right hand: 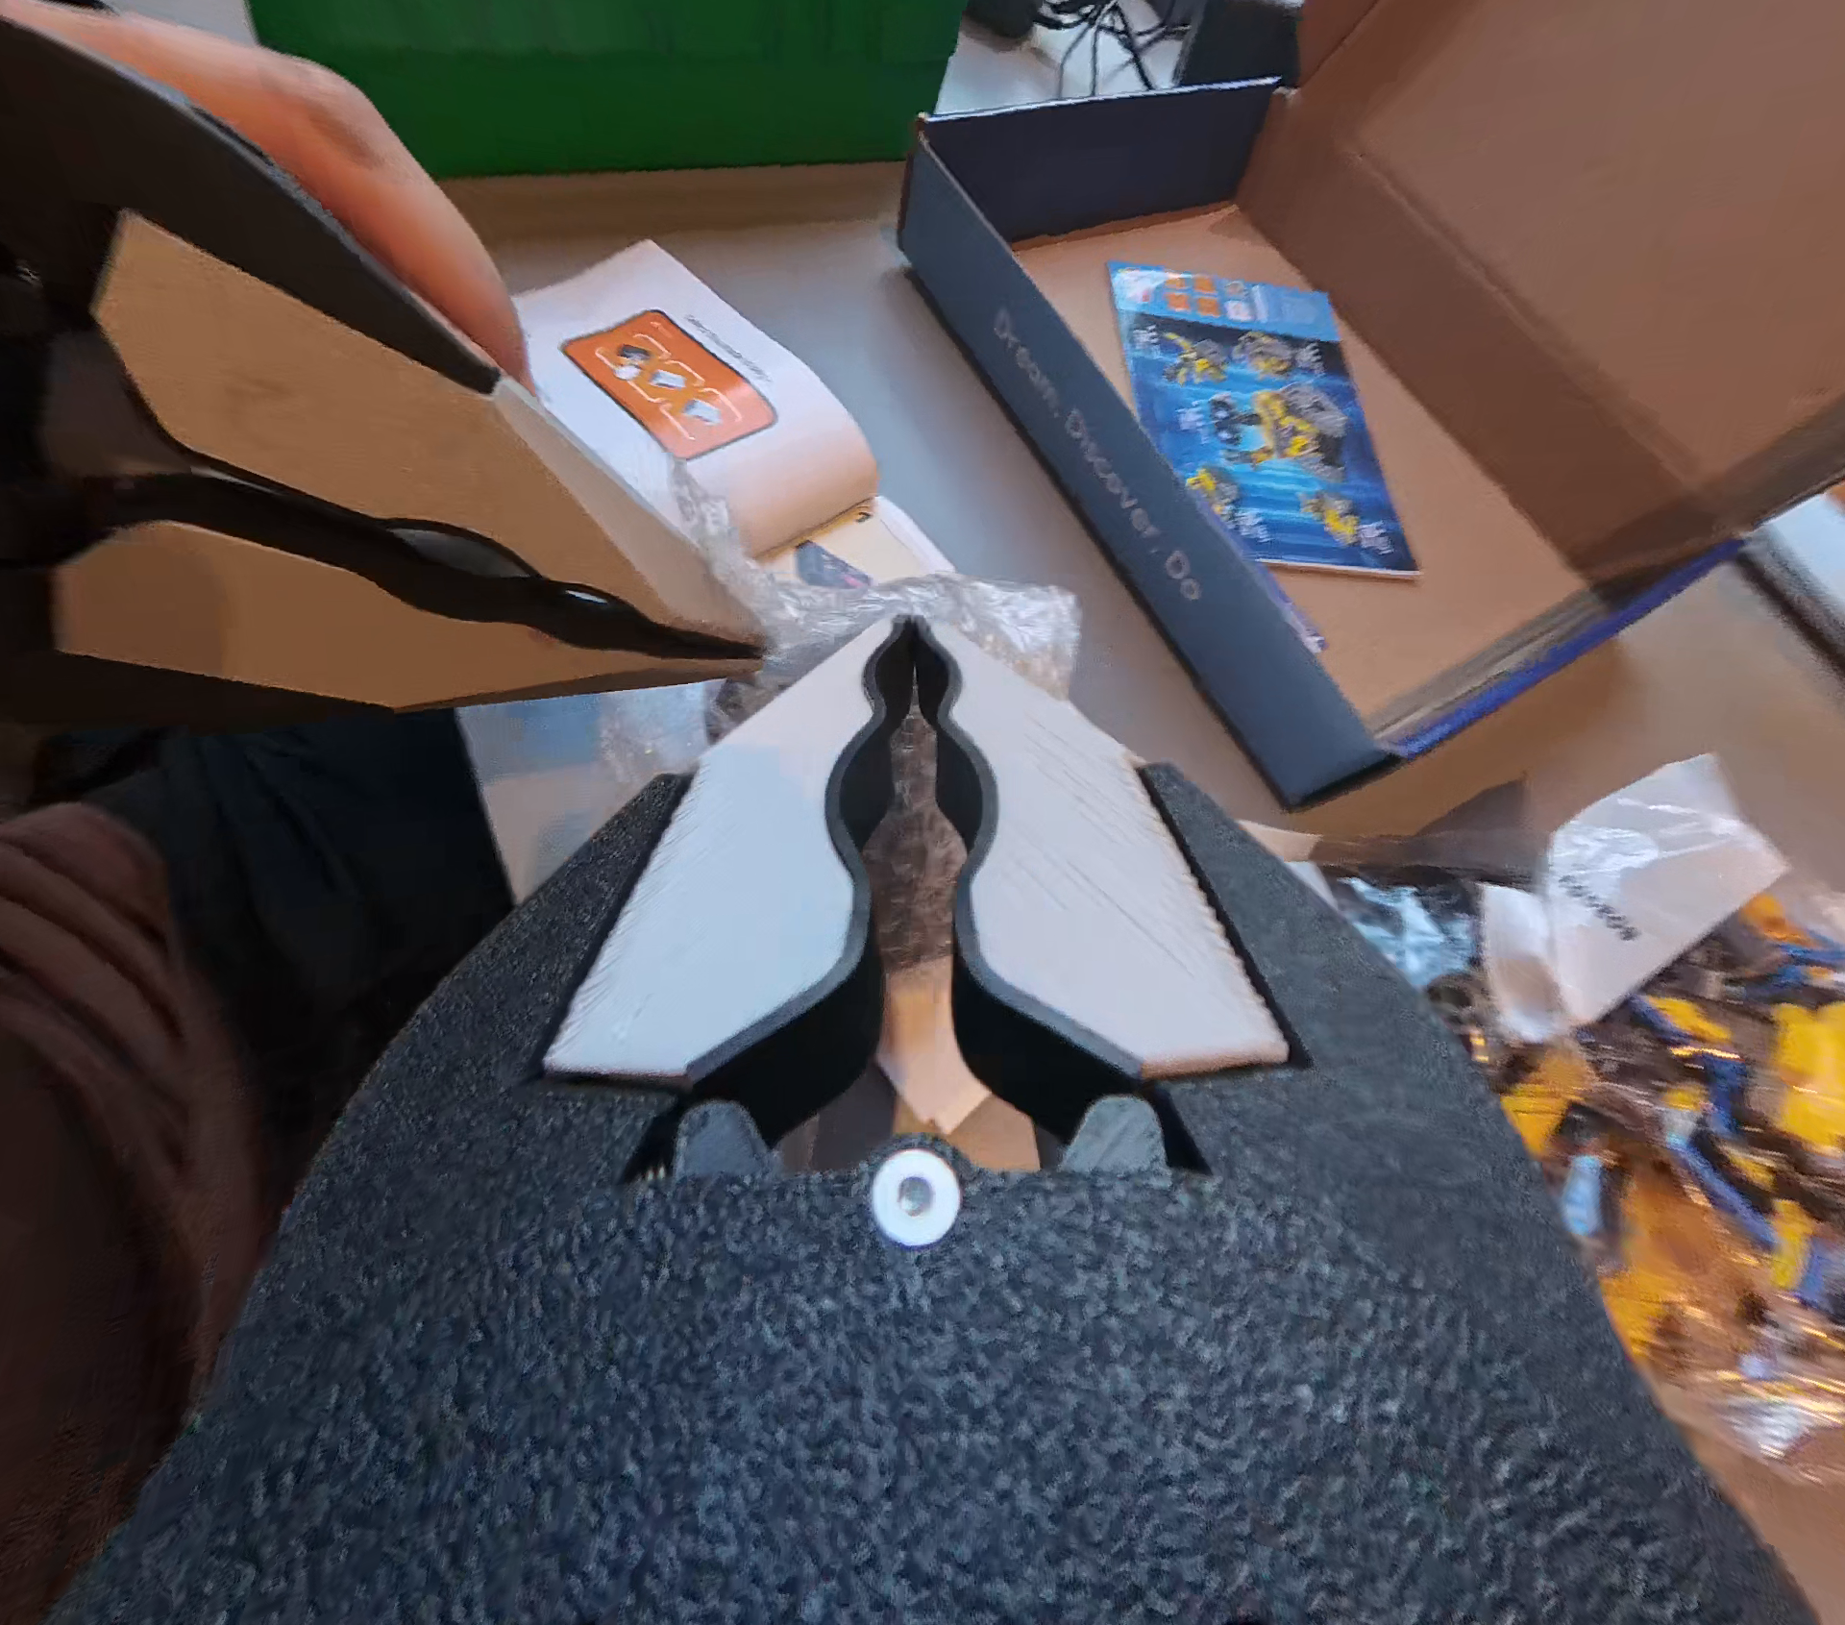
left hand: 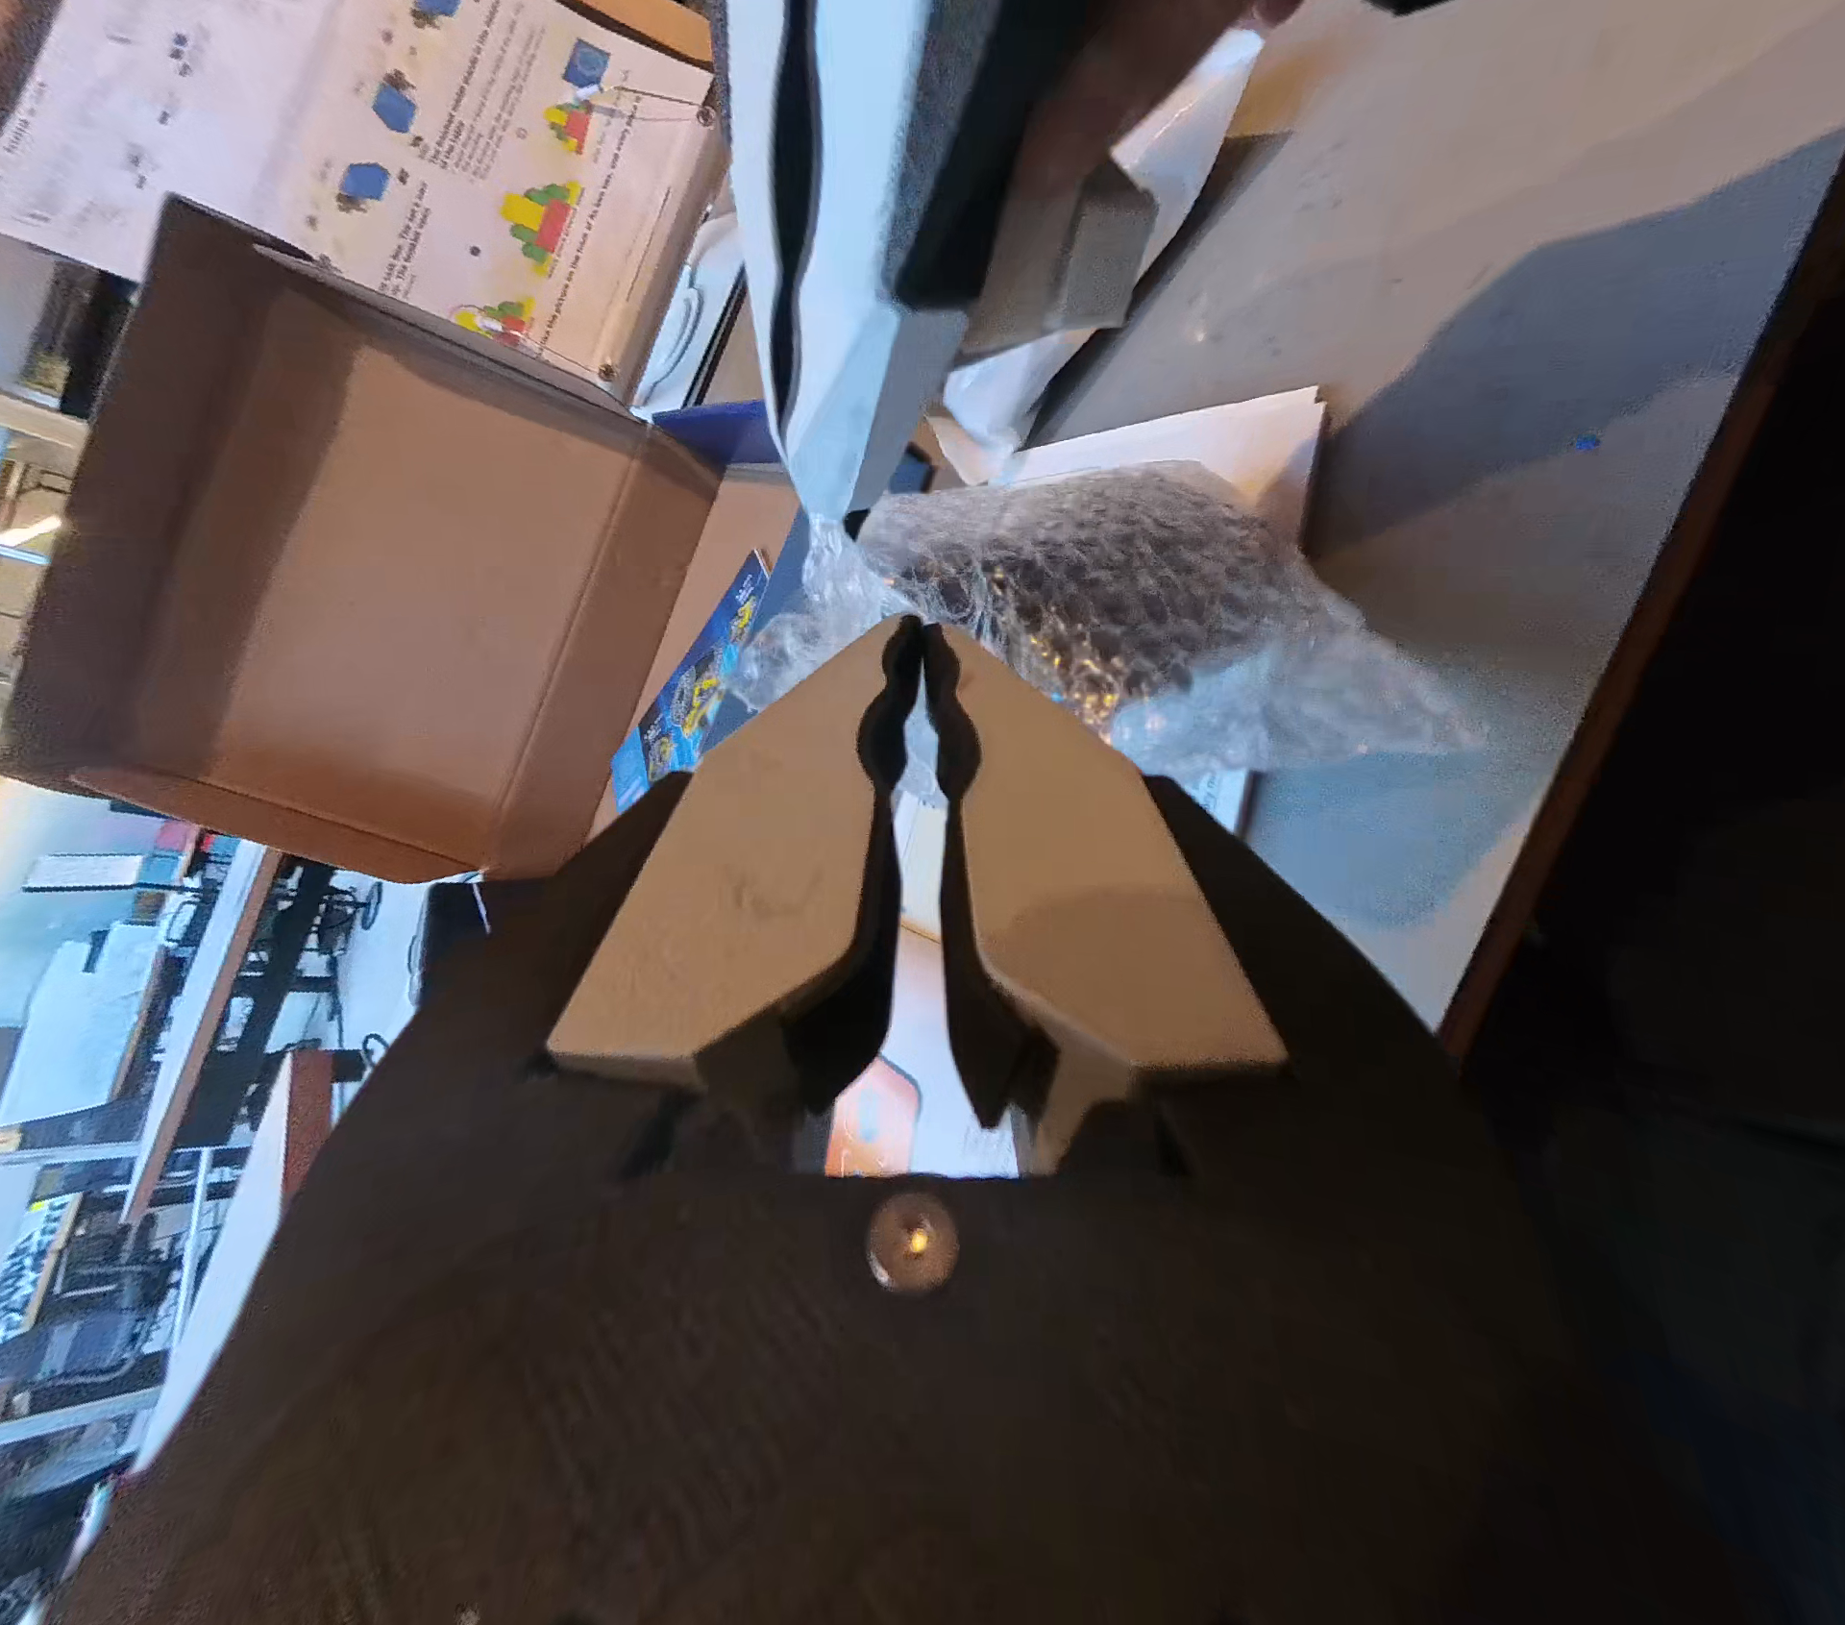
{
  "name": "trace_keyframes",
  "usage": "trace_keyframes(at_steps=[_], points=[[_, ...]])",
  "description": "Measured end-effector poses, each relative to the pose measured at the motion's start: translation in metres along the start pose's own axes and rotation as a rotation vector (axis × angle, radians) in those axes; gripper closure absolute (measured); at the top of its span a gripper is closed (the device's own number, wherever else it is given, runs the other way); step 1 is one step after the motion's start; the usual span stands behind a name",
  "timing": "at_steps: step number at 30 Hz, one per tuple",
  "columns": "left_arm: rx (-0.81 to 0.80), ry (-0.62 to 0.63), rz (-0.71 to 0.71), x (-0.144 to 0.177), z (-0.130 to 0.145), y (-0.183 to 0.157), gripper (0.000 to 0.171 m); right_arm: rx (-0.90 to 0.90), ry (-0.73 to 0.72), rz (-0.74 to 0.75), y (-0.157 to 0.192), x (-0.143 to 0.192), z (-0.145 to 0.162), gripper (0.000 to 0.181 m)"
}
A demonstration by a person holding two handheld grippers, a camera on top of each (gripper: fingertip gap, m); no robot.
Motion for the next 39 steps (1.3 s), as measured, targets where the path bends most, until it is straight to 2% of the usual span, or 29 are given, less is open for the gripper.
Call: trace_keyframes(at_steps=[3,7,9,16,18,20,21,25,28,29,32,36,39], points=[[0.034,-0.005,0.017,0.002,0.002,0.003,0.171,0.077,-0.014,0.085,0.003,-0.002,-0.002,0.181],[0.131,-0.058,0.075,0.009,0.001,0.008,0.171,0.067,-0.039,0.104,-0.001,-0.004,-0.002,0.181],[0.130,-0.068,0.076,0.010,0.001,0.008,0.171,0.079,-0.041,0.125,-0.004,-0.005,-0.002,0.181],[0.083,-0.079,0.004,0.010,-0.001,0.010,0.171,-0.001,-0.004,-0.014,-0.010,0.001,0.000,0.179],[0.074,-0.090,-0.031,0.011,-0.002,0.013,0.171,-0.010,-0.010,-0.058,-0.015,0.009,-0.001,0.170],[0.062,-0.095,-0.048,0.012,-0.003,0.014,0.171,-0.009,-0.012,-0.066,-0.020,0.014,-0.002,0.147],[0.058,-0.097,-0.051,0.011,-0.003,0.013,0.171,0.005,-0.012,-0.079,-0.019,0.016,-0.002,0.144],[0.041,-0.099,-0.063,0.010,-0.004,0.012,0.171,0.085,-0.012,-0.092,-0.015,0.022,-0.003,0.144],[0.048,-0.120,-0.059,0.012,-0.005,0.013,0.171,0.056,0.029,-0.130,-0.022,0.027,0.001,0.139],[0.059,-0.134,-0.050,0.012,-0.006,0.013,0.171,0.036,0.033,-0.142,-0.026,0.029,0.002,0.134],[0.061,-0.102,-0.061,0.011,-0.003,0.014,0.171,-0.036,0.019,-0.250,-0.027,0.037,0.002,0.135],[0.047,-0.124,-0.048,0.010,-0.004,0.012,0.171,-0.225,-0.127,-0.416,-0.028,0.049,-0.015,0.143],[0.030,-0.137,-0.047,0.011,-0.009,0.009,0.171,-0.151,-0.076,-0.344,-0.019,0.038,-0.011,0.141]])
Point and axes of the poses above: each gripper's, where its closed fingertips meet, x back along the fingers, z out of its underside, y = z × x across the jaws, the point moved 7 cm from there along x, back along the fingers, and after that the axes turned 13 degrees about z, right-handed, at the moved point
